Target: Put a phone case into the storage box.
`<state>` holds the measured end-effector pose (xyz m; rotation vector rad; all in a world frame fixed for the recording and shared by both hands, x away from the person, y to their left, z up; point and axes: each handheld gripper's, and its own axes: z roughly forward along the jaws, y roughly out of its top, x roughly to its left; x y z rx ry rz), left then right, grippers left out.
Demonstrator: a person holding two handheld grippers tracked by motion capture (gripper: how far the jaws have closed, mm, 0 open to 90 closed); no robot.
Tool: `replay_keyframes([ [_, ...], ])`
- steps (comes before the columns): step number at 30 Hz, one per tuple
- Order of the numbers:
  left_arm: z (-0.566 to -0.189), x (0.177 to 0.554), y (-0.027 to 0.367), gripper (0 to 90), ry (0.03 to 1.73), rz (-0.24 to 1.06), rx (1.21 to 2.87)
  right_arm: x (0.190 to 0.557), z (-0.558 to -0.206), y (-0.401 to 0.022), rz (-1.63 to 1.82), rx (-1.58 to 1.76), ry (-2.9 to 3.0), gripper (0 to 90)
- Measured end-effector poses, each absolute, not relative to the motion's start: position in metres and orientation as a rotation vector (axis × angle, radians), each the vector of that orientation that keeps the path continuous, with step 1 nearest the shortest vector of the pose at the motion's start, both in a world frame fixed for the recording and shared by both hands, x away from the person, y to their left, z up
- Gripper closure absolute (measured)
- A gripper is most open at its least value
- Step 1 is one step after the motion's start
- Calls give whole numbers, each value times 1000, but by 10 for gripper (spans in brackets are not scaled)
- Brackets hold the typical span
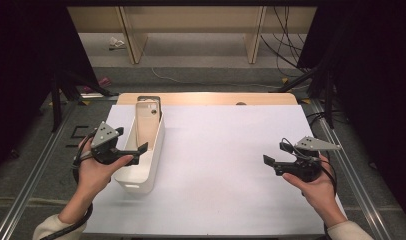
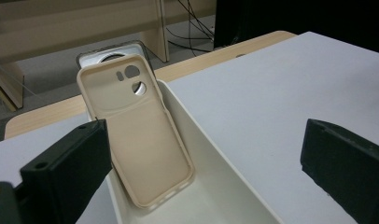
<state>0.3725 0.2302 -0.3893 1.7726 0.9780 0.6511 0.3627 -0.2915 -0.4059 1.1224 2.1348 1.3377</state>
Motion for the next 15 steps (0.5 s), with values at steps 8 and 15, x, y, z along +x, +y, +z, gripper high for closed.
replay_keyframes([
  [8, -398, 354, 225, 17, 952, 634, 1793, 362, -407, -294, 1320, 1132, 2144, 200],
  [15, -403, 344, 221, 16, 921, 625, 1803, 361, -408, -296, 1308, 1146, 2147, 197],
])
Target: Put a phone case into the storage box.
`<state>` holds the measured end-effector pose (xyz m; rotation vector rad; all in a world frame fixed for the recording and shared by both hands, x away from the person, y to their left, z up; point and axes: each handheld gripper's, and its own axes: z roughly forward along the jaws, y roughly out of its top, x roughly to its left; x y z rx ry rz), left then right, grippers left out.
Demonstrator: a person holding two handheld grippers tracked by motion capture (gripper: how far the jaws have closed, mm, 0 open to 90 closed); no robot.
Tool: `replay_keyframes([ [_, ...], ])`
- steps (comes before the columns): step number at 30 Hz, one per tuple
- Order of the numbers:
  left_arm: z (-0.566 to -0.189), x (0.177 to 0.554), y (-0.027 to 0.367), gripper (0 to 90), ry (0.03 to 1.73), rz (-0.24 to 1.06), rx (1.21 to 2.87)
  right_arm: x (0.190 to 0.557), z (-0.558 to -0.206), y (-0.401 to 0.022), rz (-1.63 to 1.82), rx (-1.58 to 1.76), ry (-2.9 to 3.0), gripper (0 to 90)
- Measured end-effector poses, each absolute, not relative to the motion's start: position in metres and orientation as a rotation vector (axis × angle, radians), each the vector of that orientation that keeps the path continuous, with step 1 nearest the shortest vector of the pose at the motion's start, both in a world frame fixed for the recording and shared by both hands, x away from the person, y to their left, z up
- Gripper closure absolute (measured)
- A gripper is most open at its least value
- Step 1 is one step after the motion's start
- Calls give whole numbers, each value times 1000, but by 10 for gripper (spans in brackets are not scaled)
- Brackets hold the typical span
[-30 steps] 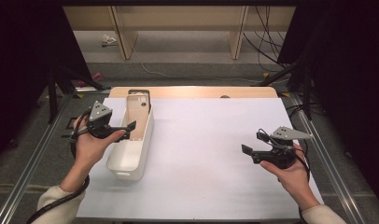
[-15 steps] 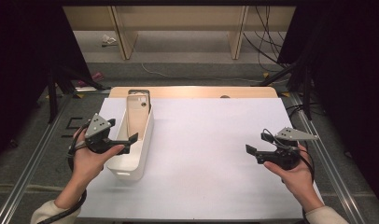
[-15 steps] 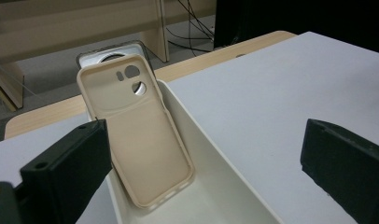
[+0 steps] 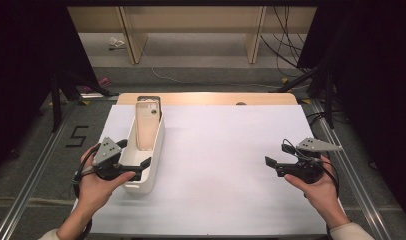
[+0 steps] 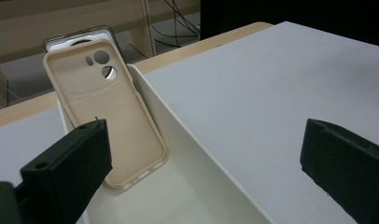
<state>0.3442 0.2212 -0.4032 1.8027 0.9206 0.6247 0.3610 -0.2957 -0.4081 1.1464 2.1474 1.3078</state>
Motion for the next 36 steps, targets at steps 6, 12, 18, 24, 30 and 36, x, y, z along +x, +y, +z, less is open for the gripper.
replay_keyframes([
  [6, -408, 339, 218, 16, 903, 614, 1813, 359, -409, -296, 1298, 1145, 2159, 196],
  [12, -410, 335, 217, 15, 892, 613, 1811, 356, -409, -298, 1295, 1146, 2163, 194],
  [18, -413, 332, 217, 15, 888, 610, 1820, 353, -410, -299, 1294, 1145, 2168, 194],
  [24, -416, 330, 218, 15, 888, 613, 1825, 351, -411, -301, 1293, 1145, 2173, 194],
  [30, -418, 327, 220, 15, 896, 613, 1822, 349, -411, -302, 1294, 1145, 2176, 194],
  [36, -421, 325, 220, 15, 898, 608, 1826, 347, -412, -303, 1292, 1147, 2180, 194],
])
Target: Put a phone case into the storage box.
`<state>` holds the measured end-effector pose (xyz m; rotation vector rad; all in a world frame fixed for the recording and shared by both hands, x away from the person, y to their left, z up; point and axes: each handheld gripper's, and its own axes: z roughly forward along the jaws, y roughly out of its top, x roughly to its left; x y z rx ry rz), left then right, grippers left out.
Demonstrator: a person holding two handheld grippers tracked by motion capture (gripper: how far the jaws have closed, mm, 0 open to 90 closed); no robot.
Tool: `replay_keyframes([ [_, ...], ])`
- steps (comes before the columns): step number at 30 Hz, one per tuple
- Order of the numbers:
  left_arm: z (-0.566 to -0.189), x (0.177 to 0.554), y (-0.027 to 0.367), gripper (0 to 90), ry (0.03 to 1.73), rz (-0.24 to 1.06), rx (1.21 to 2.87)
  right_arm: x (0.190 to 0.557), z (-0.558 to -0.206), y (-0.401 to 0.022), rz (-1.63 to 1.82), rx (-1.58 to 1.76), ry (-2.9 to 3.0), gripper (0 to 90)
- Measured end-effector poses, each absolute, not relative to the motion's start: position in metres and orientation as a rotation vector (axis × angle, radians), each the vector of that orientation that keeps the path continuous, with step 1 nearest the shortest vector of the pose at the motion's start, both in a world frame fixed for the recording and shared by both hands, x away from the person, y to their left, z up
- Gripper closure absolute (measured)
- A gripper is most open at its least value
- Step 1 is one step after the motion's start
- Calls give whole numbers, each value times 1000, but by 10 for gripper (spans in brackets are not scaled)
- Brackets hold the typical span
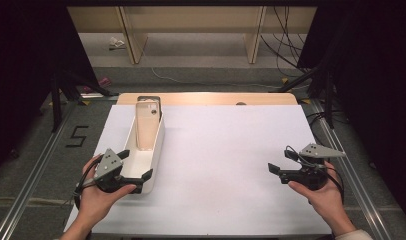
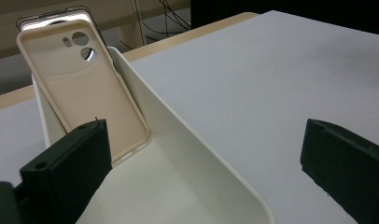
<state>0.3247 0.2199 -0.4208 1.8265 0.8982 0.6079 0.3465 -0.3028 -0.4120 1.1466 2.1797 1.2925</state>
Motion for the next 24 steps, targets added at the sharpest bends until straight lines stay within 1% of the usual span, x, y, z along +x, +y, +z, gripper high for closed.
replay_keyframes([
  [24, -426, 321, 216, 15, 891, 614, 1844, 343, -414, -305, 1294, 1148, 2193, 193],
])
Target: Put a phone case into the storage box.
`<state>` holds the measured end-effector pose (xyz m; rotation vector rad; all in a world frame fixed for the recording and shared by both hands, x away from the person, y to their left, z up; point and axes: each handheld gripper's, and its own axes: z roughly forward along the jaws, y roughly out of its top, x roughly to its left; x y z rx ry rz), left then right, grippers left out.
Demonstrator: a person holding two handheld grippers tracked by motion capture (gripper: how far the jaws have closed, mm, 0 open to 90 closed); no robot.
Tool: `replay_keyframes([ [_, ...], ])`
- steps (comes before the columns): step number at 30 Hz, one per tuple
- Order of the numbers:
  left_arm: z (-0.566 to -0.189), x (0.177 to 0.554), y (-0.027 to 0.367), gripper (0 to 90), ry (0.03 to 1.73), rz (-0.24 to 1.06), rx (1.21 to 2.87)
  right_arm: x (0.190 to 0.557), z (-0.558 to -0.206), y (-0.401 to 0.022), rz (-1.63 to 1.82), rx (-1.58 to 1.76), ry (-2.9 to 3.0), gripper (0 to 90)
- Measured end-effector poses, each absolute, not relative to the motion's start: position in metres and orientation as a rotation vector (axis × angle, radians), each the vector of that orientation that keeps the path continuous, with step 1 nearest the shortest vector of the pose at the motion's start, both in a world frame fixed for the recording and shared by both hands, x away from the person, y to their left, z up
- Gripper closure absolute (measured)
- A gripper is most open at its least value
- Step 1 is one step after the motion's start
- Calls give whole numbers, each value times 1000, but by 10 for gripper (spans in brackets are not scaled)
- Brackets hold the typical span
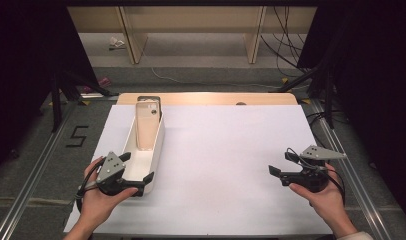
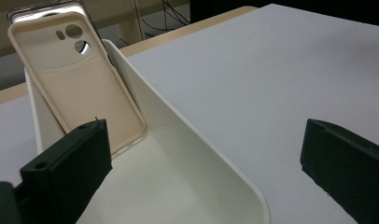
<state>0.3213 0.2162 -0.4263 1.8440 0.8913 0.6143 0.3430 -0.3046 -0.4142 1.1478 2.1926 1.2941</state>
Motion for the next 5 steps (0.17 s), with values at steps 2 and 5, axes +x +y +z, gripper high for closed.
replay_keyframes([
  [2, -427, 321, 216, 15, 891, 613, 1846, 343, -414, -305, 1295, 1147, 2193, 193],
  [5, -427, 321, 215, 16, 889, 615, 1846, 343, -414, -305, 1297, 1148, 2191, 193],
])
